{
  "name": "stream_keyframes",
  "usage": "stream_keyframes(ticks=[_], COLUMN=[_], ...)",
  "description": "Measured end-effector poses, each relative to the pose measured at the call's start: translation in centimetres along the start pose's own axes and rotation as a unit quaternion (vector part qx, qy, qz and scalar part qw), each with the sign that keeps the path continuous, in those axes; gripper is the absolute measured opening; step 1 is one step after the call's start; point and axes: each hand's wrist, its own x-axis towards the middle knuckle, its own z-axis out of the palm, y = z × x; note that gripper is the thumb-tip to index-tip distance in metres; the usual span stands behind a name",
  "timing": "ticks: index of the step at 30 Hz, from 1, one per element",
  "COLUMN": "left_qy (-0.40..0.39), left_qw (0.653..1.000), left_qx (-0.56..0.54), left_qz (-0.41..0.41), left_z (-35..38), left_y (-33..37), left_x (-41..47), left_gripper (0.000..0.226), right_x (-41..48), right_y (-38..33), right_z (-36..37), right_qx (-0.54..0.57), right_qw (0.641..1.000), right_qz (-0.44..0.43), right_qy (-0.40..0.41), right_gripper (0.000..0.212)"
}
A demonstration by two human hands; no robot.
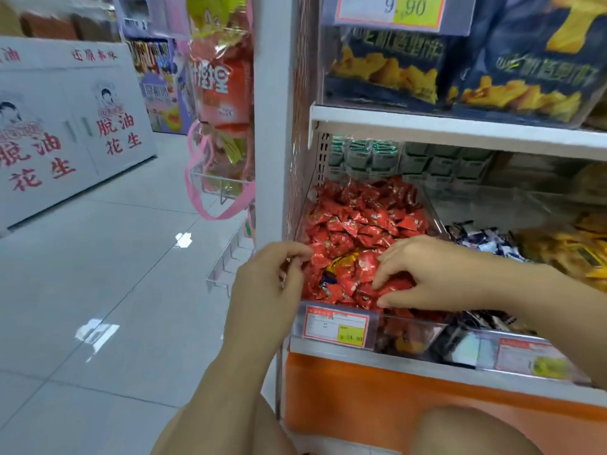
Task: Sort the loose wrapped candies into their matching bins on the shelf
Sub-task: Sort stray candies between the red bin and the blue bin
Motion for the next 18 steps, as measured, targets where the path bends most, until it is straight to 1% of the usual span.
stream_keyframes(ticks=[2, 5, 6, 8, 11, 13, 15, 17, 18], left_qy=[-0.002, 0.002, 0.007, 0.019, 0.028, 0.026, 0.022, 0.019, 0.019], left_qw=[1.000, 1.000, 1.000, 1.000, 1.000, 1.000, 1.000, 1.000, 1.000], left_qx=[0.008, 0.006, 0.005, 0.002, -0.002, -0.003, -0.003, -0.003, -0.002], left_qz=[-0.005, -0.008, -0.009, -0.011, -0.014, -0.012, -0.009, -0.009, -0.007], left_z=[0.3, 0.5, 0.6, 0.8, 1.0, 1.0, 0.9, 0.9, 0.9], left_y=[0.0, 0.1, 0.2, 0.2, 0.2, 0.2, 0.1, 0.0, 0.0], left_x=[-0.1, 0.0, 0.0, 0.0, 0.0, 0.0, 0.0, 0.0, 0.0], left_gripper=[0.028, 0.028, 0.028, 0.024, 0.025, 0.026, 0.028, 0.028, 0.028], right_x=[0.2, 2.6, 3.7, 5.4, 6.7, 7.2, 7.1, 6.6, 6.2], right_y=[-0.7, -2.1, -2.4, -2.4, -1.7, -1.5, -1.4, -1.3, -1.2], right_z=[-0.6, -0.6, -0.3, 0.6, 1.8, 1.8, 1.6, 1.3, 1.1], right_qx=[0.005, 0.024, 0.024, -0.010, -0.096, -0.108, -0.079, 0.020, 0.086], right_qw=[1.000, 0.994, 0.993, 0.997, 0.994, 0.993, 0.995, 0.993, 0.986], right_qz=[0.002, -0.012, -0.009, 0.012, 0.045, 0.047, 0.038, 0.038, 0.047], right_qy=[0.028, 0.109, 0.113, 0.078, 0.012, 0.014, 0.054, 0.111, 0.132], right_gripper=[0.030, 0.022, 0.023, 0.030, 0.044, 0.046, 0.036, 0.026, 0.028])
